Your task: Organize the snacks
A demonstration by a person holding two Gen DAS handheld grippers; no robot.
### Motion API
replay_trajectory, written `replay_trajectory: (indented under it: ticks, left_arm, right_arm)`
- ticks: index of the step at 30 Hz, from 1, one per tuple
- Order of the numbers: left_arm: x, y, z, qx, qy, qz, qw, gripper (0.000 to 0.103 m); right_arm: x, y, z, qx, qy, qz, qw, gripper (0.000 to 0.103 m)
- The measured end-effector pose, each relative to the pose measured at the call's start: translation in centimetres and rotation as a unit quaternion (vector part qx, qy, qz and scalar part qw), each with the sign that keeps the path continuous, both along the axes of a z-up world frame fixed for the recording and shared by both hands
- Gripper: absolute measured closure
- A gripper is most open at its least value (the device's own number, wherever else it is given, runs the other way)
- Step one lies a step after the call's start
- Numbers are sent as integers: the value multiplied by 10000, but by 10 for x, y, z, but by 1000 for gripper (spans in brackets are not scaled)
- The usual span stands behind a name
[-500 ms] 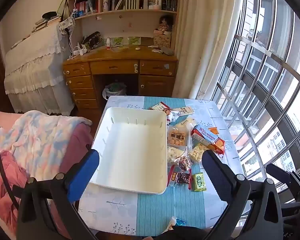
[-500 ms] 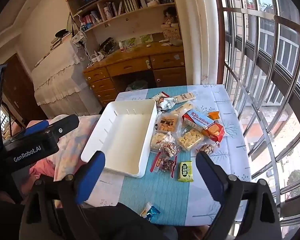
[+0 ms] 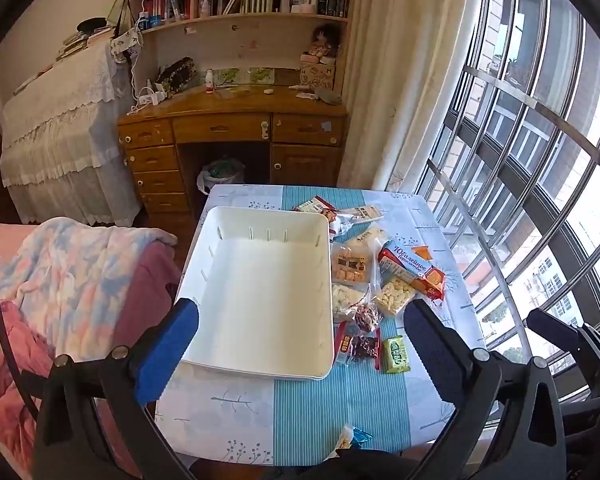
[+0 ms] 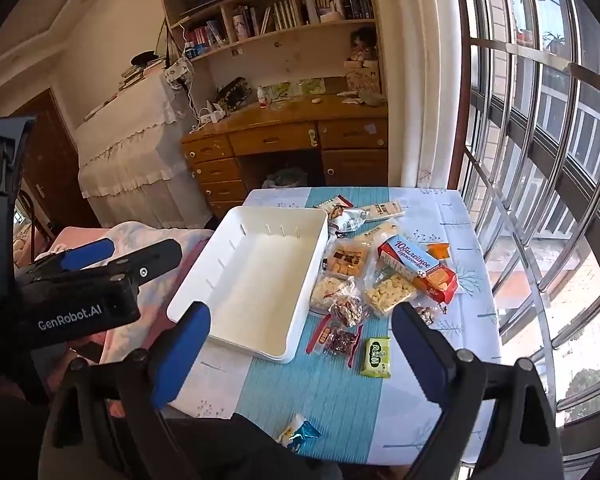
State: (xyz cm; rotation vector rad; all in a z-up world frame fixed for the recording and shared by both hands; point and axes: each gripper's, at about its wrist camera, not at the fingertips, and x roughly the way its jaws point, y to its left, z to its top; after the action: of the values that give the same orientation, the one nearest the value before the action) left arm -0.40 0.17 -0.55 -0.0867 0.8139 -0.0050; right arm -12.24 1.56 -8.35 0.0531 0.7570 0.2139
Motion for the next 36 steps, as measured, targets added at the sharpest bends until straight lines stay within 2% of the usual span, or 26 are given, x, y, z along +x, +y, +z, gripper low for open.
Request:
replay_trajectory:
  ticks: [7, 17, 23, 36]
  left_arm:
    - [2, 17, -3, -212, 77, -74, 9997, 1]
    - [-1, 31, -11, -445, 27, -475, 9979, 1]
    - [-5, 36, -15, -446, 111, -546, 9974, 1]
    - [-4, 23, -23, -416, 343, -235, 9983, 1]
  right_arm:
    - [-3, 7, -3, 7, 81, -267, 9996, 10]
    - [-19, 15, -4, -15, 134, -921, 9957, 10]
    - [-26, 14, -10, 133, 217, -1222, 9922, 10]
    - [-15, -10, -22, 359, 453, -1117, 9921, 10]
